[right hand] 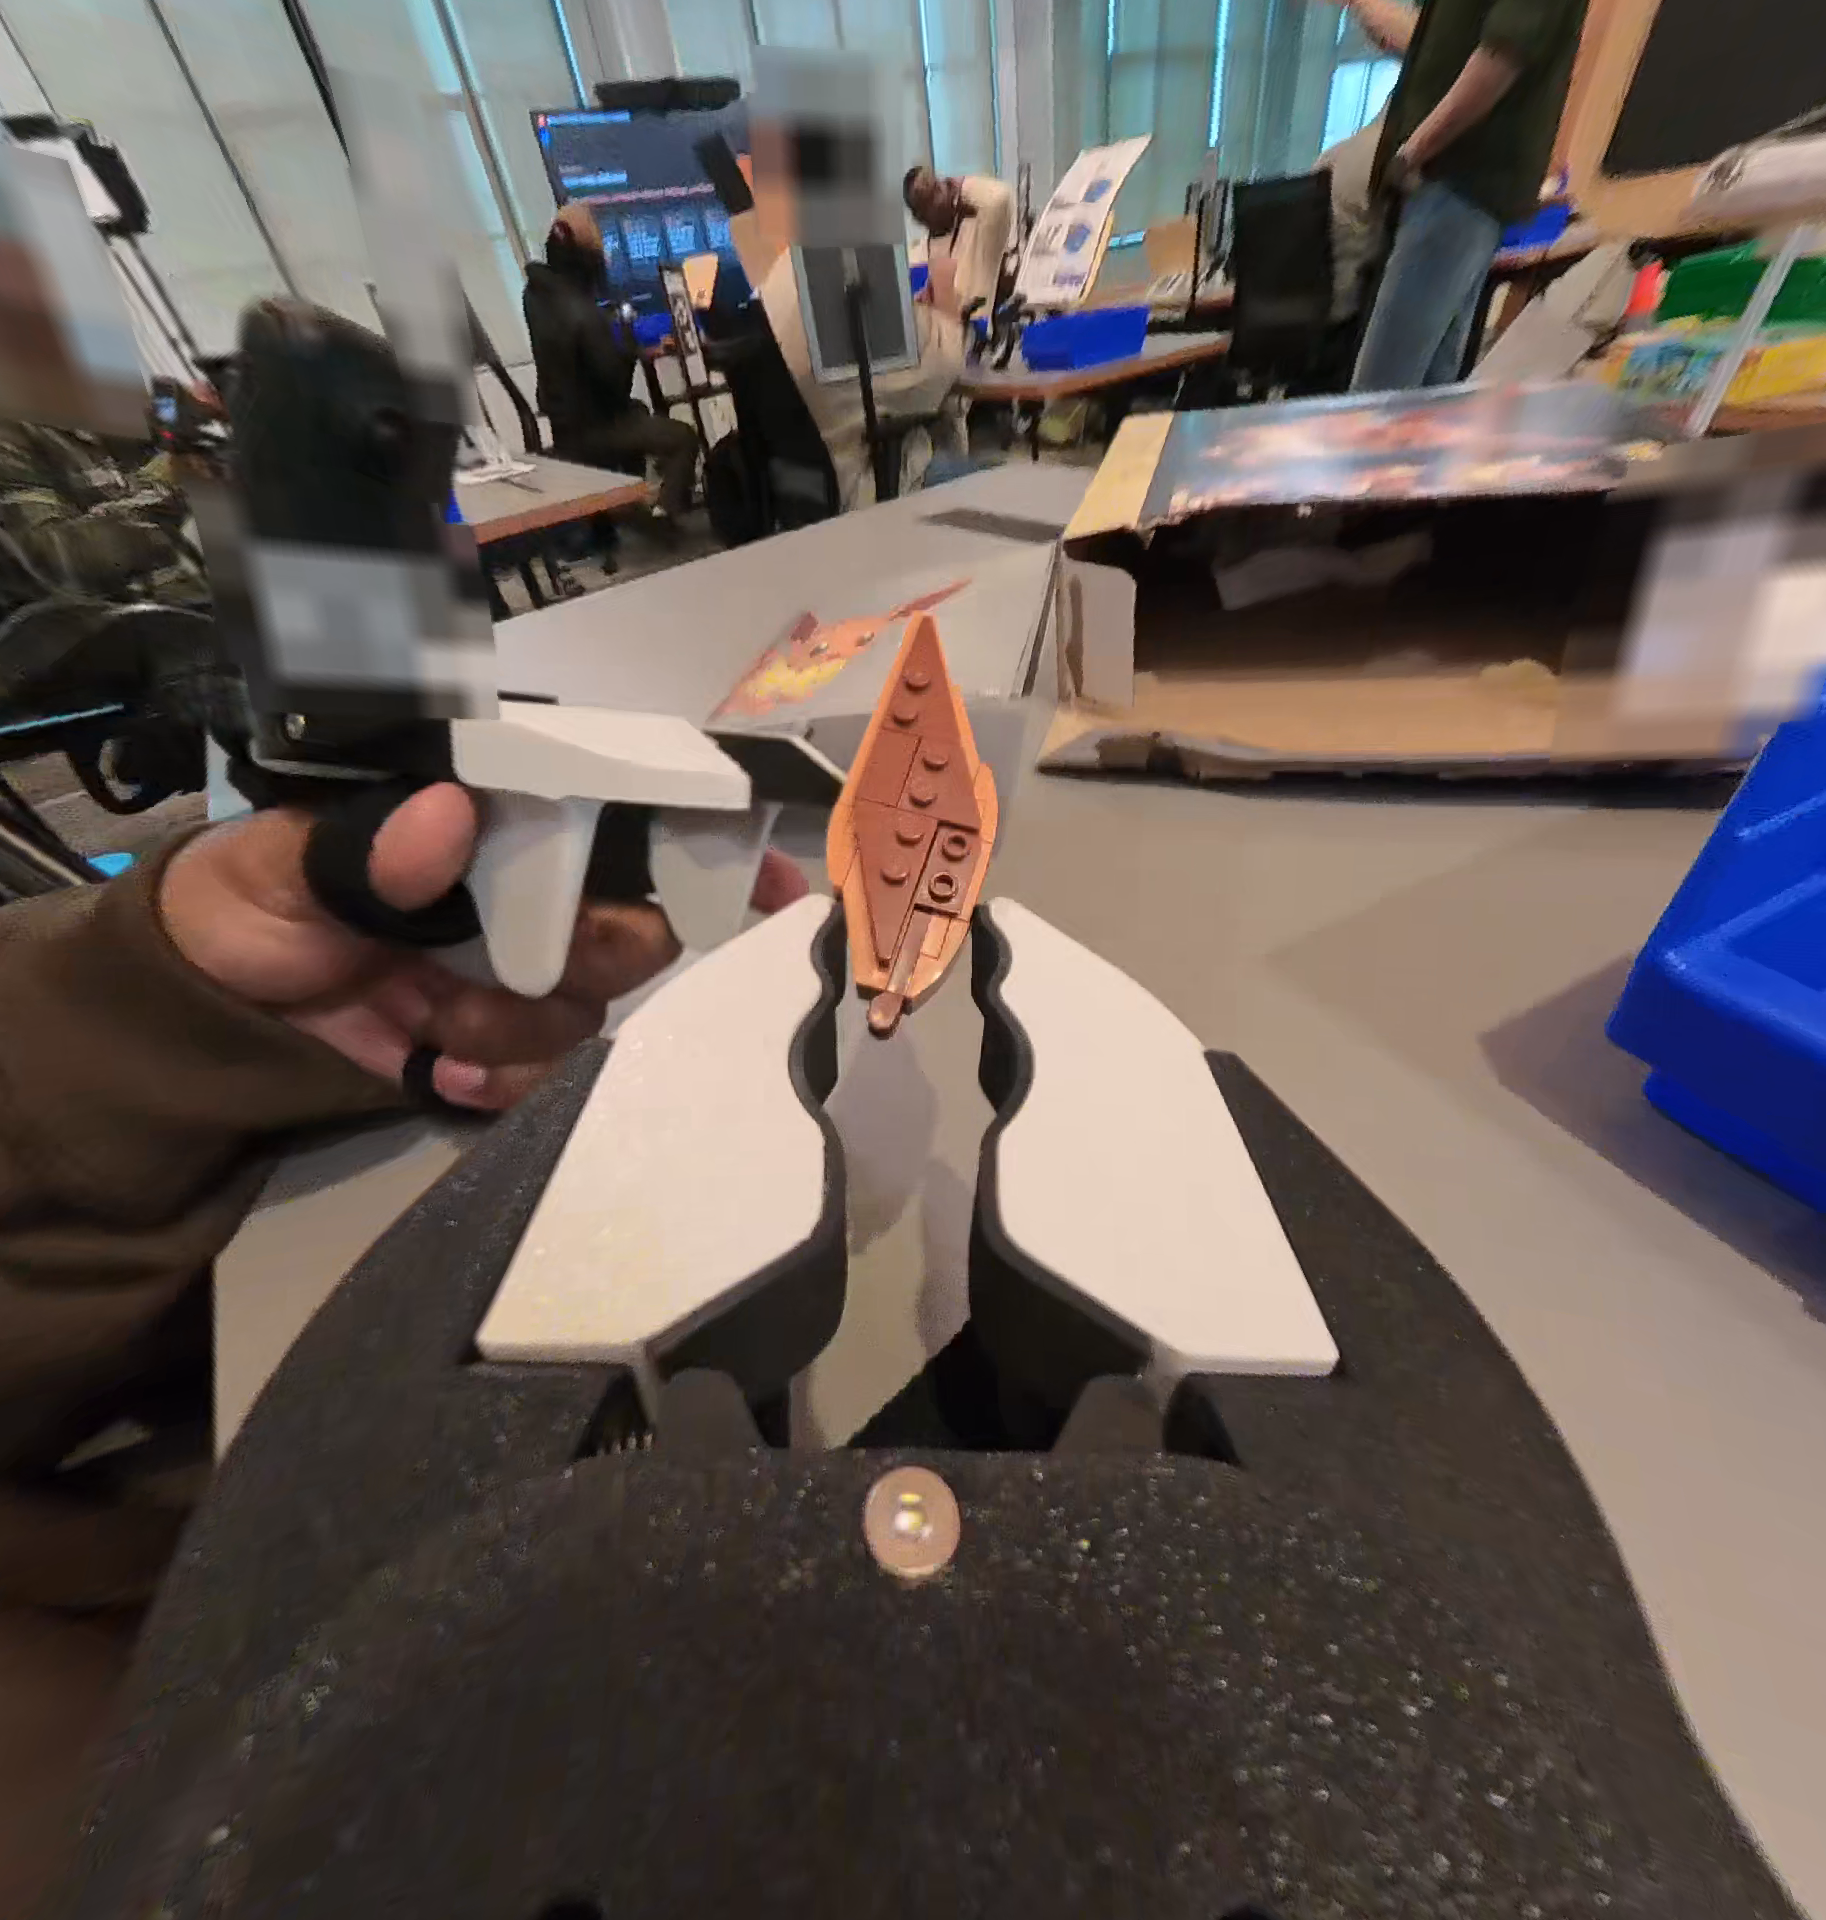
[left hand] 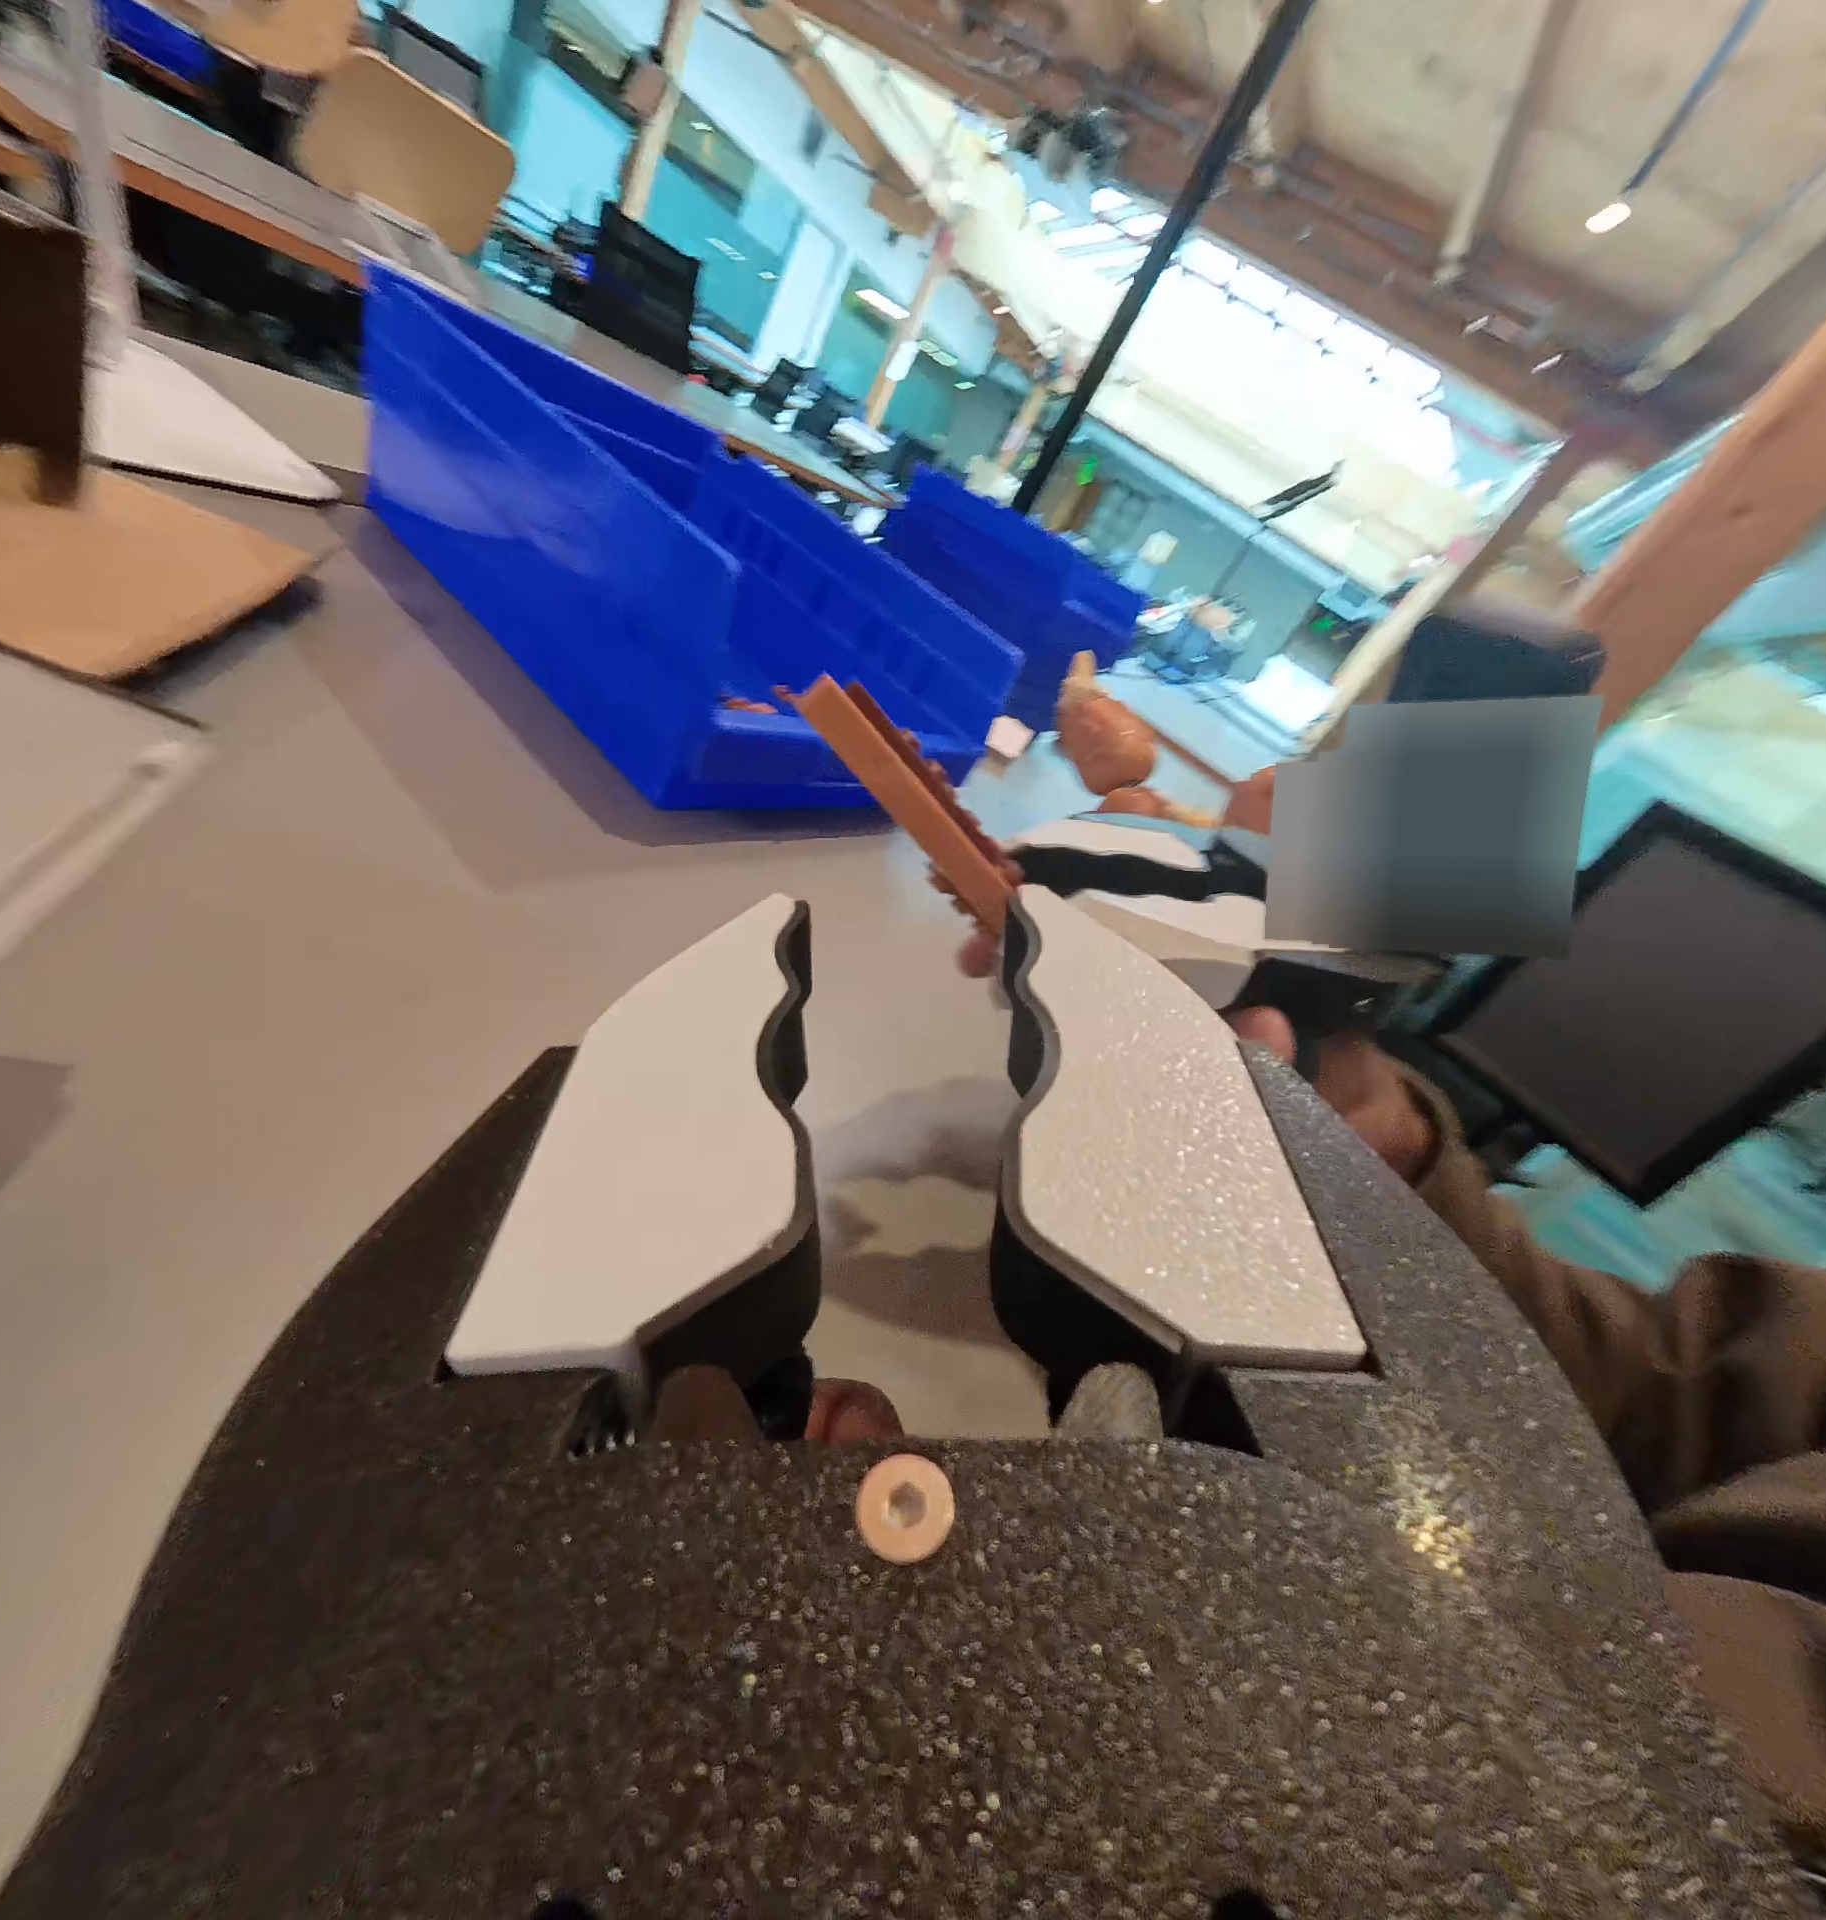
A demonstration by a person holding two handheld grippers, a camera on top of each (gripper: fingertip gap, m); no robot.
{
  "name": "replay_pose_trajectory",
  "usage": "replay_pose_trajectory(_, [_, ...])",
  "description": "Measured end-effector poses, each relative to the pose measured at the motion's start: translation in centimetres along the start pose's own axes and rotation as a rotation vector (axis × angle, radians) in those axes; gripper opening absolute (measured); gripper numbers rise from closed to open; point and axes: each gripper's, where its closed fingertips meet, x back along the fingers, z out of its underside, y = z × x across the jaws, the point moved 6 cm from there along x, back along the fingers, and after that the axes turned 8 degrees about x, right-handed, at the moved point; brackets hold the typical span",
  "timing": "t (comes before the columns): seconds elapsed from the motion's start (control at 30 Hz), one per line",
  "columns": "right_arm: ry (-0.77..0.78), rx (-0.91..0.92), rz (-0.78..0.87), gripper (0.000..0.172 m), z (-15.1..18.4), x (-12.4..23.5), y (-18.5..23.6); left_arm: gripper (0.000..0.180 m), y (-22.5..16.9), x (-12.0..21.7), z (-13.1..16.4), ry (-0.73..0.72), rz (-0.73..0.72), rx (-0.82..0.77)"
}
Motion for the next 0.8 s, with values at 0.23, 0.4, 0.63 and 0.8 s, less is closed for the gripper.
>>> replay_pose_trajectory(0.23, [-0.02, 0.223, 0.011, 0.022, -0.5, -0.7, 2.4, 0.028, -1.8, -1.6, 0.9, 0.001, 0.11, 0.024])
replay_pose_trajectory(0.4, [0.044, 0.373, -0.075, 0.038, 0.3, -0.9, 3.7, 0.019, -1.7, -0.5, 0.1, -0.053, 0.068, -0.057])
replay_pose_trajectory(0.63, [-0.092, 0.239, -0.156, 0.035, -1.2, 2.1, 1.4, 0.019, -2.8, -1.4, 1.7, 0.112, -0.002, -0.304])
replay_pose_trajectory(0.8, [-0.223, -0.007, -0.272, 0.03, -2.3, 3.3, 0.3, 0.019, -3.6, -2.6, 4.0, 0.274, -0.039, -0.536])
